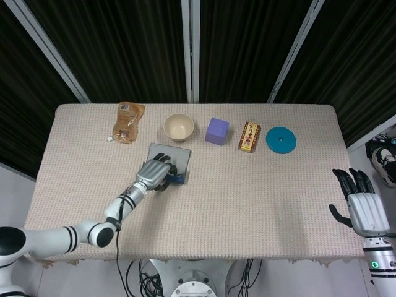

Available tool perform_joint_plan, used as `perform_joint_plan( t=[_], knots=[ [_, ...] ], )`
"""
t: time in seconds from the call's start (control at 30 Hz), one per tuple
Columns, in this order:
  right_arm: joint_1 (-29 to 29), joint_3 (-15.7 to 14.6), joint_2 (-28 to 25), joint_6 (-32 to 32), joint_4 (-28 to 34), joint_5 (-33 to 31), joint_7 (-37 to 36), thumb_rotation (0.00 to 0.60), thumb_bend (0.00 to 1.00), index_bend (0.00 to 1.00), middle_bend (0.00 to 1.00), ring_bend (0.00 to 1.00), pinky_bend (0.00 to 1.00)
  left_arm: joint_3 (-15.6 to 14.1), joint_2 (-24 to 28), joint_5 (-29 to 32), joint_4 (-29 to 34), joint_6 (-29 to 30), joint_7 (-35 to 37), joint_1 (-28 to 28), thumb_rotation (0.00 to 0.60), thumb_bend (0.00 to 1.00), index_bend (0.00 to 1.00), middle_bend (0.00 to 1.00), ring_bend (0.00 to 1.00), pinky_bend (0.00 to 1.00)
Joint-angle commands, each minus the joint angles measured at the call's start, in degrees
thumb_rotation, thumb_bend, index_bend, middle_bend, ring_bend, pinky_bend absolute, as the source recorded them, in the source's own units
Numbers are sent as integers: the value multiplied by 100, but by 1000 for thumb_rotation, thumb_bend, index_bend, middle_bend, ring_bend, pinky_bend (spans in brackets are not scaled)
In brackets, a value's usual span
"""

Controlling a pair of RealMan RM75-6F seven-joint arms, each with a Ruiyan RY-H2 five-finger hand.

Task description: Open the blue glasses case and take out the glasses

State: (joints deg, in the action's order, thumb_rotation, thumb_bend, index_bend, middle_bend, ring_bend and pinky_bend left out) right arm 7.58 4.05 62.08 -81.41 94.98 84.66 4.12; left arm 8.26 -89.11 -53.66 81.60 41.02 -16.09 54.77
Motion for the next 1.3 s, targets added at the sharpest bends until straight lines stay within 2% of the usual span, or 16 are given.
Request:
perform_joint_plan(
  t=[0.03,0.4,0.53,0.77,0.93,1.1,1.3],
  knots=[
    [6,7,2,-2,6,4,5,600,237,44,125,0,8,-94,250,-214,311,-180,195,-52,600,523,386,365,99,54],
    [79,33,15,53,107,35,132,600,238,44,125,0,8,-491,1040,-662,1175,-203,364,-317,600,525,398,410,124,47],
    [100,45,2,58,163,43,198,600,238,44,125,0,8,-630,1361,-552,1401,-162,247,-374,600,524,399,416,130,44],
    [114,51,3,67,183,33,214,600,238,44,125,0,8,-531,1709,-618,1667,360,548,-685,600,524,400,415,131,42],
    [124,62,1,78,154,15,170,600,237,44,125,0,8,-376,1680,-566,1375,631,850,-872,600,524,404,402,131,43],
    [125,57,18,85,88,9,106,600,237,45,125,0,8,-345,1354,200,705,670,455,-849,600,523,393,397,131,46],
    [106,47,23,67,43,2,54,600,237,45,125,0,8,-282,1116,860,260,440,420,-827,597,519,356,395,131,48]
  ],
)
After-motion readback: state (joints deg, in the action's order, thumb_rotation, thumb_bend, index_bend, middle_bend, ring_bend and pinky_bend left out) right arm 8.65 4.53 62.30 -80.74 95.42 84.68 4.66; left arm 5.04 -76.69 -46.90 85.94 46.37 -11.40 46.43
